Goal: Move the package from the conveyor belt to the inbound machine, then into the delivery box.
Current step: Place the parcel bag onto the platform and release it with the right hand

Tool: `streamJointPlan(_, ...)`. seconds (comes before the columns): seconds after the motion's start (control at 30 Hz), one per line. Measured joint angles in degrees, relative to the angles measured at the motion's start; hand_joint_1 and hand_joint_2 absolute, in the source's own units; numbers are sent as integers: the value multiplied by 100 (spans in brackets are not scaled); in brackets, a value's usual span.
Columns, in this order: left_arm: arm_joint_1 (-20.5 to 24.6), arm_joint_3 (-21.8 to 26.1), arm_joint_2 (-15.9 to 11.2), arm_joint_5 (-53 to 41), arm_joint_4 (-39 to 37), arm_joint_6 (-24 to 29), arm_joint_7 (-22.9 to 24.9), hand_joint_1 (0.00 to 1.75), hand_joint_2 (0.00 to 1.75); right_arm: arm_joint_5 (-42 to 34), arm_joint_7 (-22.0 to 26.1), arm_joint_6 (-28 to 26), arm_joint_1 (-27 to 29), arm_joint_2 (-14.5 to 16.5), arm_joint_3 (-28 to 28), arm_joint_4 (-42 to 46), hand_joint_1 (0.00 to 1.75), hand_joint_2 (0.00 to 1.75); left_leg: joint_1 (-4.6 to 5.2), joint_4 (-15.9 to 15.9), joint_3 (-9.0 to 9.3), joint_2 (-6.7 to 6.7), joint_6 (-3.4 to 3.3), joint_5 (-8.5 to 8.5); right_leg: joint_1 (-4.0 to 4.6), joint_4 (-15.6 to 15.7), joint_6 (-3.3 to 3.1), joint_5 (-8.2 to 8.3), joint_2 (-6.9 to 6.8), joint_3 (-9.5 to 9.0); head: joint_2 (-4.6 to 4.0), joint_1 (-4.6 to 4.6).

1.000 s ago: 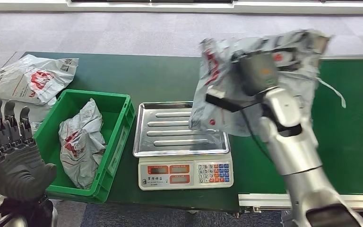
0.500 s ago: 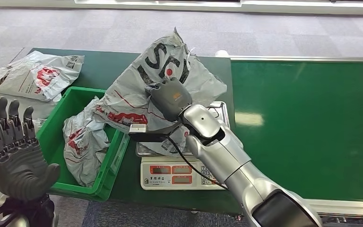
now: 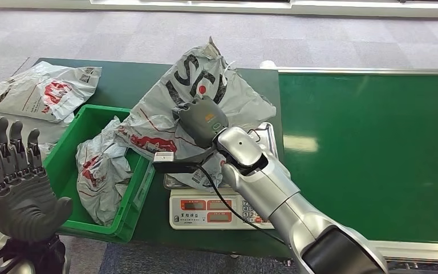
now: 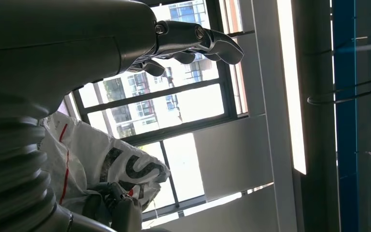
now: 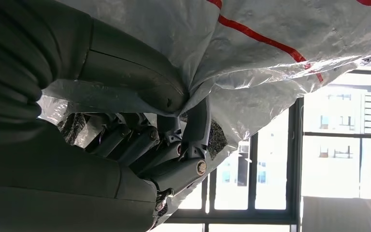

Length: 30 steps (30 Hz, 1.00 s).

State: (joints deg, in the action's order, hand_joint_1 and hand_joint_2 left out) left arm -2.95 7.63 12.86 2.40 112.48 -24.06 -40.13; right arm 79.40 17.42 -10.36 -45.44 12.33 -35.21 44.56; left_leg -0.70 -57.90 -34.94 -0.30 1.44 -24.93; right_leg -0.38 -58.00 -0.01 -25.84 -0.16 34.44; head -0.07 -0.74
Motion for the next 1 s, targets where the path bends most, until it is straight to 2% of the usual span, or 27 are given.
streamJointPlan(0.03,0,0,-2,0,0,0,0,0,175,-9,-7,1,-6,0,-5,-11,1,131,0,0,0,0,0,0,0,0,0,0,0,0,0,0)
streamJointPlan(0.13,0,0,-8,0,0,7,0,0,175,-27,-110,-48,-26,0,-39,-39,0,0,0,0,0,0,0,0,0,0,0,0,1,0,0,0)
streamJointPlan(0.2,-10,0,-10,-1,1,26,0,0,175,11,-350,-327,-33,-4,-56,-35,0,0,0,-1,0,0,0,0,0,0,0,0,0,1,0,0)
streamJointPlan(0.27,-42,-1,-10,-6,5,62,0,0,175,34,-689,-927,-31,-36,-57,101,0,0,0,-2,1,0,0,1,0,0,0,1,1,3,0,0)
streamJointPlan(0.33,-77,-6,-11,-15,9,110,1,0,175,-56,-936,-1577,10,-130,-12,516,0,0,1,-3,2,1,0,1,-1,0,0,1,2,4,0,0)
streamJointPlan(0.4,-90,-18,-16,-22,8,164,2,0,175,-197,-1054,-1936,112,-266,122,1153,0,0,2,-4,2,1,-1,0,-2,0,0,1,2,4,0,0)
streamJointPlan(0.5,-90,-52,-29,-24,4,238,2,0,175,-316,-1131,-2021,291,-453,372,2039,0,0,6,-4,1,2,-3,-4,-5,1,1,0,3,4,0,0)
streamJointPlan(0.63,-89,-70,-38,-24,-1,247,2,0,175,-331,-1144,-2016,444,-600,526,2693,0,0,8,-4,4,14,-4,-7,-8,1,1,1,13,7,0,0)
streamJointPlan(1.0,71,-120,-49,-43,-83,179,2,0,175,16,-1166,-2040,731,-708,759,3255,0,0,7,-4,10,14,-1,-4,-7,1,3,3,17,1,0,0)
